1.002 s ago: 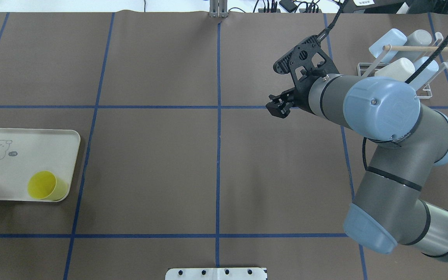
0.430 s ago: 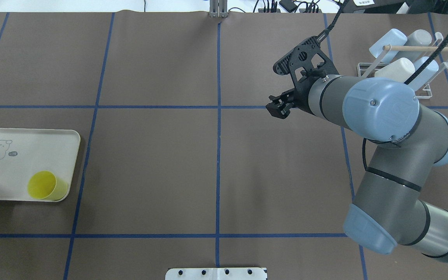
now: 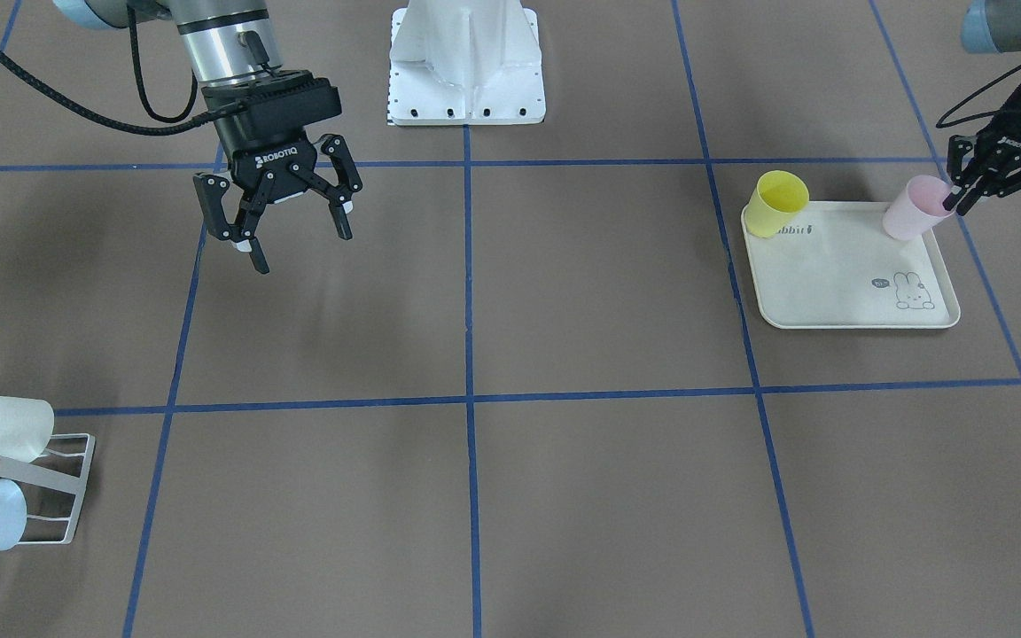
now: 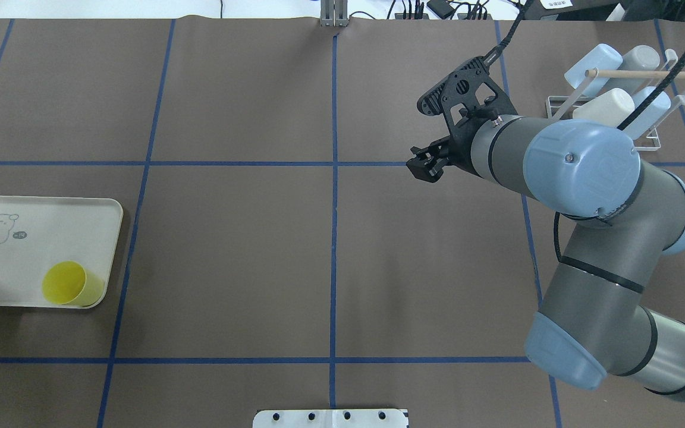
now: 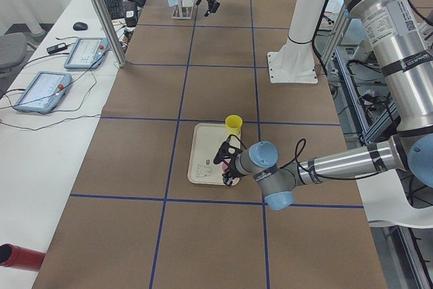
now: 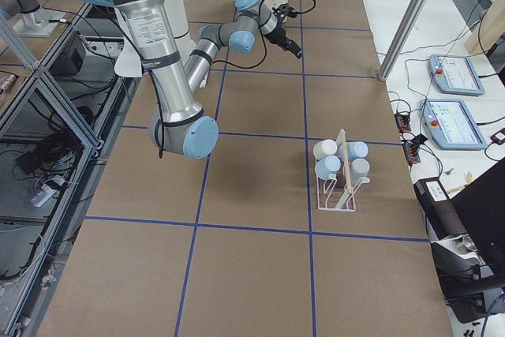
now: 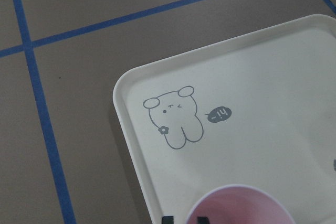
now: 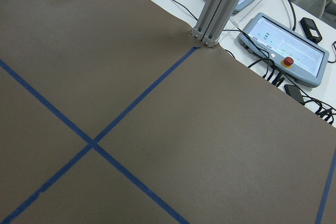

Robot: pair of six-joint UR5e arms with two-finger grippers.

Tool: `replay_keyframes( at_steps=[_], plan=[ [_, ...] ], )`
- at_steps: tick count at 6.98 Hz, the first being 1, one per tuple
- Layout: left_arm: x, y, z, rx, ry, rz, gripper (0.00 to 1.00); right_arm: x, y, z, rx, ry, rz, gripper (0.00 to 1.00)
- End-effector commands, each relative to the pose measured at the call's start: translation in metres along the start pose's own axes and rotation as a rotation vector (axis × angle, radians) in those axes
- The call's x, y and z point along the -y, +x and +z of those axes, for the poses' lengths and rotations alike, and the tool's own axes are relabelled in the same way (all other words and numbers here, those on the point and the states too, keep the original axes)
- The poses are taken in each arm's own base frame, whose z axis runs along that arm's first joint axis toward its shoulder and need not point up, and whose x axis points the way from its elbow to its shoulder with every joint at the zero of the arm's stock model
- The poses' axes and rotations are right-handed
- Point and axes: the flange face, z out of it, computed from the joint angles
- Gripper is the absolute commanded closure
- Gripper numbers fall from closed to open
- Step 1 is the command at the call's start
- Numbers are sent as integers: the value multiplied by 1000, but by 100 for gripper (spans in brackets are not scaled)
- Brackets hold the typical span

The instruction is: Transfer IKEA cup to right arm and place on rack

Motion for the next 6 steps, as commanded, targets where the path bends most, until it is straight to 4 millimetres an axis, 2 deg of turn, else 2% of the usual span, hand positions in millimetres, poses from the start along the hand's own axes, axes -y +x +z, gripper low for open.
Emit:
replay_keyframes(
  at_steps=[1,2,4,6],
  plan=[
    [0,0,0,-1,-1,-3,85,-1,-2,0,2,-1,-1,0],
    [0,0,0,-1,-1,-4,99,-1,-2,0,4,-2,-1,0],
    [2,3,-1,-12,1,0,100,-1,-3,0,6,-1,-1,0],
    [10,21,-10,-116,-29,11,100,-1,-3,0,6,-1,-1,0]
  ],
)
